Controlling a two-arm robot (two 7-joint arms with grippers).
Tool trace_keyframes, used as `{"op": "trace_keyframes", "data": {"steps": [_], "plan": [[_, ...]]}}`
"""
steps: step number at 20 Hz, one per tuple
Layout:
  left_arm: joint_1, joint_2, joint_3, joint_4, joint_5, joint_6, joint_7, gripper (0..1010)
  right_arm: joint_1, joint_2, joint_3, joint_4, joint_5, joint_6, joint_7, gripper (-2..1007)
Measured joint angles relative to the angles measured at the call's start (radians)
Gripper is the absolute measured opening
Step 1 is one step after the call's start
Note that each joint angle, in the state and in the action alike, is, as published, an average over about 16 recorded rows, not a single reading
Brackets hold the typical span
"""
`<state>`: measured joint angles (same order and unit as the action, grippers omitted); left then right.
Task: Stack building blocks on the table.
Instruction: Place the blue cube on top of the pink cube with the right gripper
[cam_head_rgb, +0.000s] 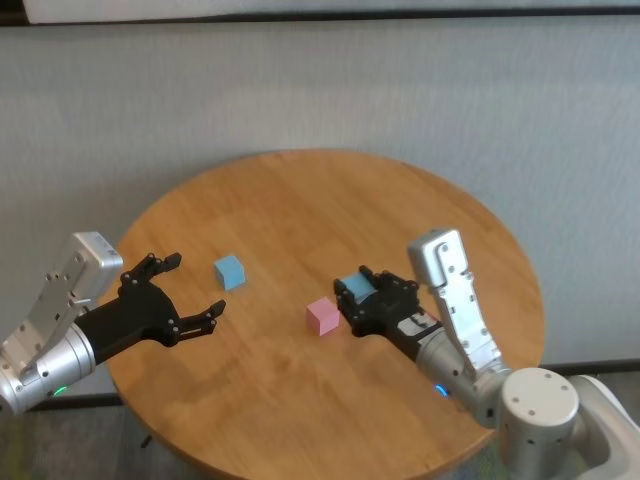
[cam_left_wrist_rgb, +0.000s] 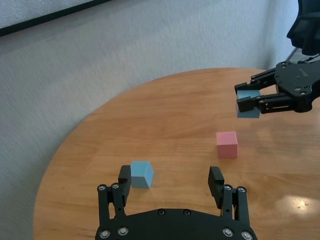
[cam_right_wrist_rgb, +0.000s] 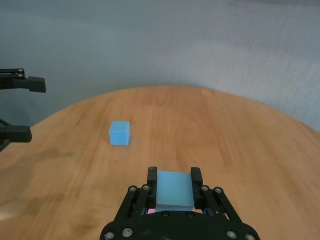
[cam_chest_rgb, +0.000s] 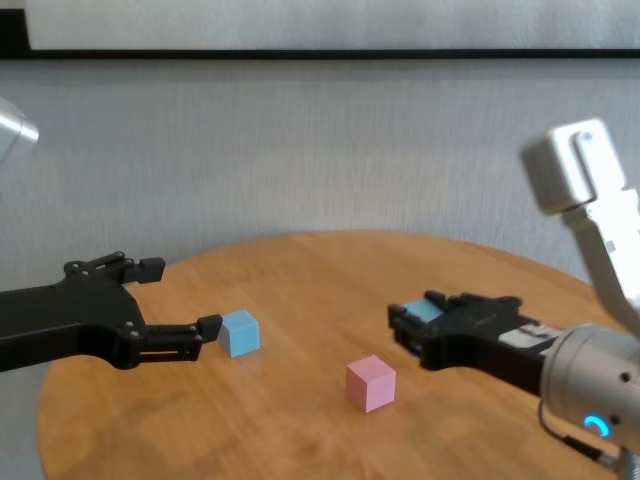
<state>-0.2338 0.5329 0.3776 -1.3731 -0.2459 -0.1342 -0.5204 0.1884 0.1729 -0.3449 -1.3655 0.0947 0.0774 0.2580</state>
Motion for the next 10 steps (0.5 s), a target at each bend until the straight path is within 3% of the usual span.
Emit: {"op": "trace_keyframes", "data": {"steps": [10], "plan": [[0.0, 0.0, 0.0, 0.0, 0.0, 0.0, 0.0, 1002, 0.044, -0.026, -0.042, 0.081, -0.048, -0.049, 0.009, 366]]}}
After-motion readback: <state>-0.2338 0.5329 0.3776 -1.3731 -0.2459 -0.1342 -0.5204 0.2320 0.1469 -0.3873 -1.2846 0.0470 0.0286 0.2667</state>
